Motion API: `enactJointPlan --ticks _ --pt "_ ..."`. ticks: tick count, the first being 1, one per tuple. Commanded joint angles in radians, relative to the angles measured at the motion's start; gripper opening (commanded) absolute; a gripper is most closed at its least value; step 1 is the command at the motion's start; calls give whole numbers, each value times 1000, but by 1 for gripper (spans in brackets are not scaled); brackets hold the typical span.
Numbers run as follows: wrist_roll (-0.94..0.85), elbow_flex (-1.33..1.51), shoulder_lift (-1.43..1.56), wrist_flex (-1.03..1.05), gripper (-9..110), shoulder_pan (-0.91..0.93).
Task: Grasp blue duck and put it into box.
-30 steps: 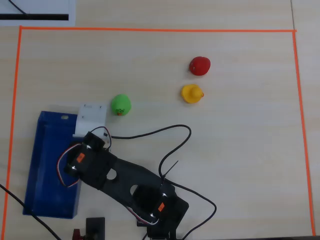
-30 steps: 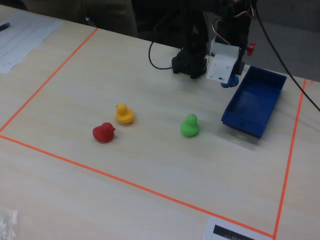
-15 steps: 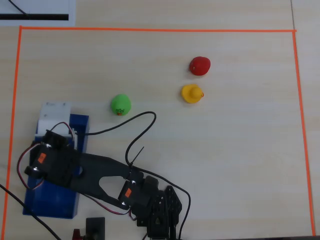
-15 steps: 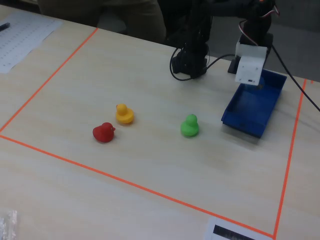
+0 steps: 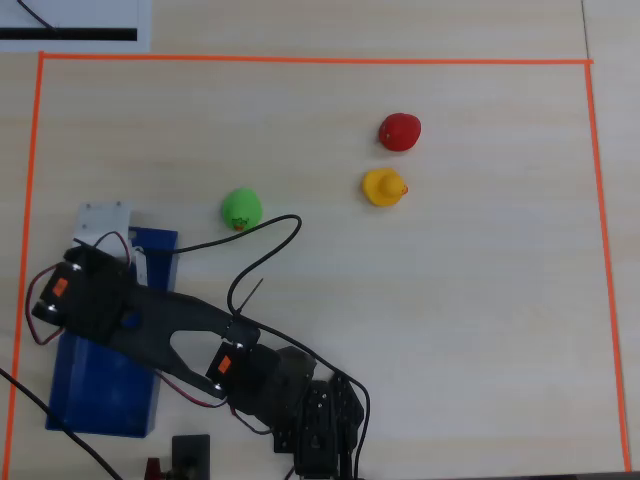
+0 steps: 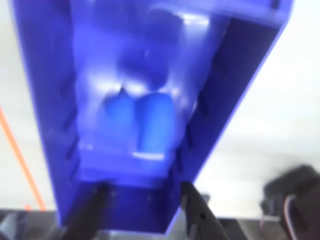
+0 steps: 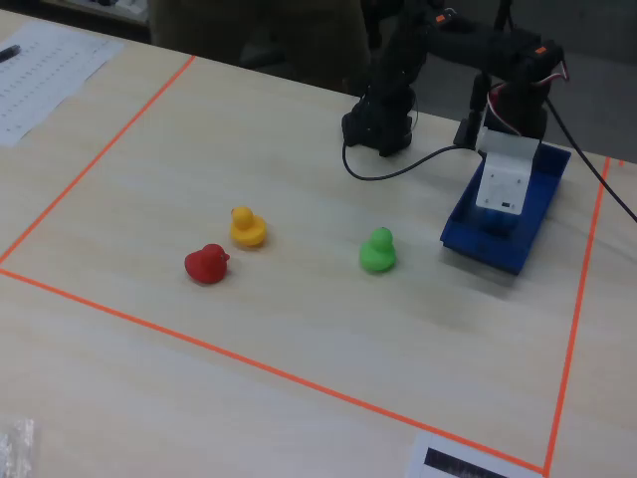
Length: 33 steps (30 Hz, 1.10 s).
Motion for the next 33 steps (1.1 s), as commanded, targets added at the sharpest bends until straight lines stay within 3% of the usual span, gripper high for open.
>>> enactJointPlan --ticks 1,2,5,6,16,22,28,33 --pt "-46 11 115 -3 38 71" --pt "-61 20 144 -5 35 98" --pt "-92 77 258 -31 3 235" --pt "-120 130 316 -54 0 293" --pt "-466 1195 1299 -611 0 899" --pt "-512 1606 1597 -831 0 1031" --pt "-520 1882 1928 -701 0 1025" --pt "-591 1930 1939 -518 0 1017"
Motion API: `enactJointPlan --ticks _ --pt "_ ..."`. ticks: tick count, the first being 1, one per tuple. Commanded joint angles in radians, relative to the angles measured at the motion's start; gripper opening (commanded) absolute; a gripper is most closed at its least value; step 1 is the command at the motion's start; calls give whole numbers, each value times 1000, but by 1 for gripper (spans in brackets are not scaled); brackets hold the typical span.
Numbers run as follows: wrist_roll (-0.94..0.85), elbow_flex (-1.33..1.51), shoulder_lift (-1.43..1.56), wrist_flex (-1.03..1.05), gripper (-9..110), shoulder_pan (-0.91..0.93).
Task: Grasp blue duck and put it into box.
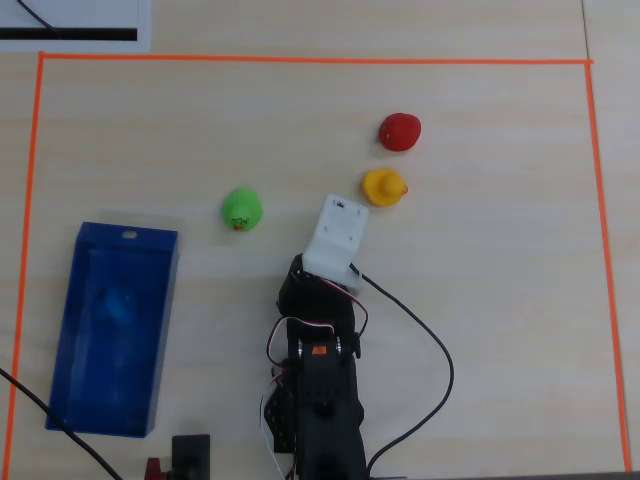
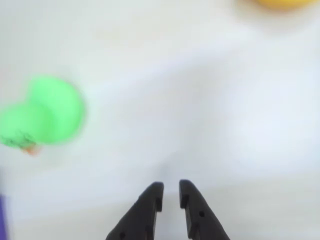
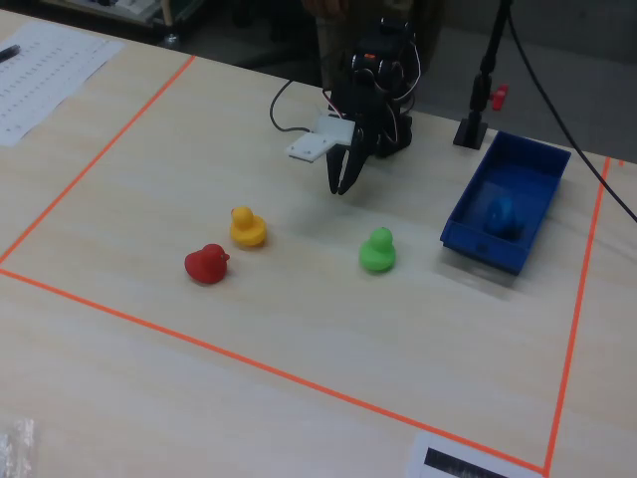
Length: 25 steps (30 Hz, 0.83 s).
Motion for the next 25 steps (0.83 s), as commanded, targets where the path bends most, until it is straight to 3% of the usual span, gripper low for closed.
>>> enactJointPlan --ticks 1,3,25 --pt "-66 8 14 173 0 -11" --pt "-86 8 14 256 0 -20" --pt "-91 9 14 259 4 -6"
